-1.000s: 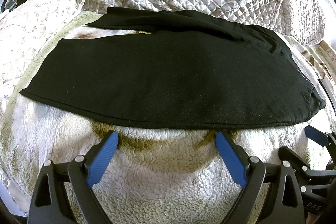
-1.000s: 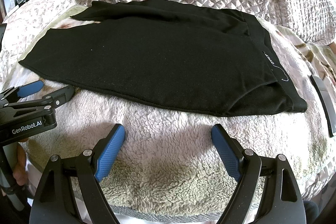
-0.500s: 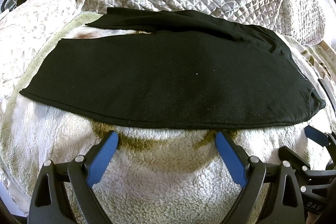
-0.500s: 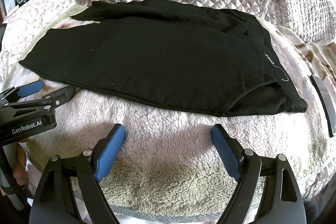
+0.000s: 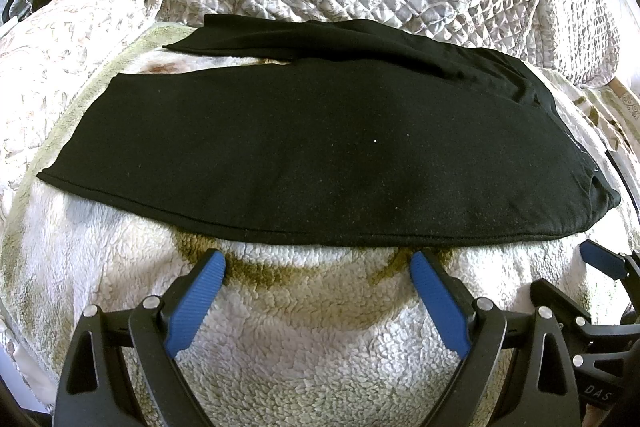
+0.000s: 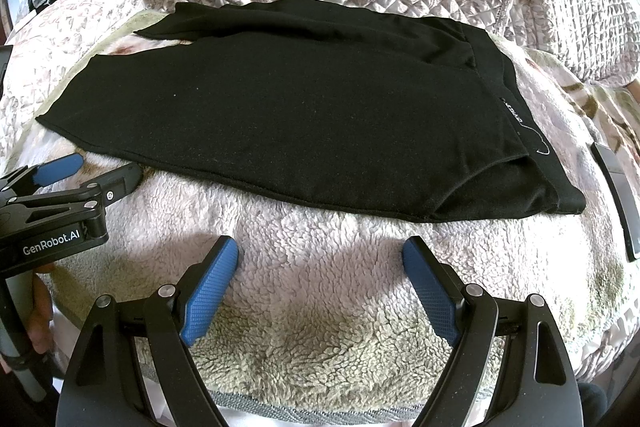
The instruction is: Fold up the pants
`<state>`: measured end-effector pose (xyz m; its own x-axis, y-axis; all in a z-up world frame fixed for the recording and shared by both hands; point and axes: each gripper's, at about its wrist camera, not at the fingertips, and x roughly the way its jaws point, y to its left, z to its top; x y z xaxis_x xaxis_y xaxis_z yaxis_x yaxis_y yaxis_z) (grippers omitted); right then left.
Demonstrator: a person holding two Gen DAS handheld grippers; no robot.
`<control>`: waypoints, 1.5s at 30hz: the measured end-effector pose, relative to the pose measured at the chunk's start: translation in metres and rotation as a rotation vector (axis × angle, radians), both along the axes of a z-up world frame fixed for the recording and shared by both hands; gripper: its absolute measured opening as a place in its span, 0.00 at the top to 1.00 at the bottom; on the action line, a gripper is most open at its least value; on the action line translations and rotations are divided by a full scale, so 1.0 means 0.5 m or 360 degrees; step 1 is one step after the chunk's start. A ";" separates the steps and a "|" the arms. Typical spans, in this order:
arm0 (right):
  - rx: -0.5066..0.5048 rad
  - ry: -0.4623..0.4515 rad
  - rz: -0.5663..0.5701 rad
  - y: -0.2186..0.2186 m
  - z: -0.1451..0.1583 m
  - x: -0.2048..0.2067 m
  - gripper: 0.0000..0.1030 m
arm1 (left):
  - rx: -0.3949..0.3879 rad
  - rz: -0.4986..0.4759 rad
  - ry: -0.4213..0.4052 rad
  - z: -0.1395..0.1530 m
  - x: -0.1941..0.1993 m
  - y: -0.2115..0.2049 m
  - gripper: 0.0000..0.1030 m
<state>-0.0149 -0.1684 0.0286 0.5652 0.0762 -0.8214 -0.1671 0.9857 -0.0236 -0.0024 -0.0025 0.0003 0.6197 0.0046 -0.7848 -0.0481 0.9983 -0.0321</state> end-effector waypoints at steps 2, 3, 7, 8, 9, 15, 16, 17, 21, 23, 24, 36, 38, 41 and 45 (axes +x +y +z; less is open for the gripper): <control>-0.0001 -0.0001 0.0000 0.000 0.000 -0.001 0.18 | -0.0001 0.0000 0.0000 0.000 0.000 0.000 0.07; -0.0001 -0.0001 0.0000 0.000 0.000 -0.001 0.18 | -0.0001 -0.0001 0.0000 0.000 0.000 0.000 0.07; 0.0000 -0.0001 0.0001 0.000 0.000 0.000 0.18 | -0.0001 -0.0001 -0.0001 0.000 0.000 0.000 0.07; 0.0001 -0.0001 0.0001 0.000 0.000 0.000 0.18 | -0.0001 0.0000 -0.0001 0.000 0.000 0.000 0.07; 0.0000 0.0000 0.0001 0.000 0.000 0.000 0.18 | -0.0001 0.0000 -0.0001 0.000 0.000 0.000 0.07; 0.0000 -0.0003 -0.0002 0.001 0.000 -0.001 0.18 | -0.0001 0.0000 -0.0003 0.000 -0.001 0.000 0.07; 0.0000 -0.0002 -0.0002 0.001 0.000 -0.001 0.18 | 0.0000 -0.0001 -0.0001 0.000 0.000 0.000 0.07; 0.0000 -0.0002 -0.0002 0.001 0.000 -0.001 0.18 | -0.0001 0.0000 -0.0001 0.000 0.000 0.001 0.07; 0.0001 0.0002 -0.0003 0.001 0.000 0.000 0.18 | 0.0000 -0.0001 -0.0002 0.000 0.000 0.000 0.07; 0.0004 0.0007 -0.0003 -0.001 0.001 0.000 0.18 | -0.0002 0.0000 -0.0001 0.000 0.000 0.001 0.07; 0.0007 0.0010 -0.0003 -0.002 0.001 0.000 0.18 | -0.0001 -0.0001 -0.0002 0.000 0.000 0.000 0.07; 0.0014 0.0056 0.0064 -0.004 0.005 0.005 0.18 | -0.0004 -0.0016 0.0006 0.004 -0.002 -0.001 0.07; 0.0019 0.0063 0.0079 -0.006 0.008 0.002 0.18 | 0.0000 -0.0016 0.0009 0.006 0.000 -0.001 0.07; 0.0042 0.0053 0.0090 -0.012 0.014 -0.008 0.18 | -0.0003 -0.0018 0.0012 0.007 0.001 0.000 0.07; 0.0064 0.0038 0.0074 -0.022 0.019 -0.017 0.18 | -0.0018 -0.0022 0.0021 0.015 0.002 0.002 0.07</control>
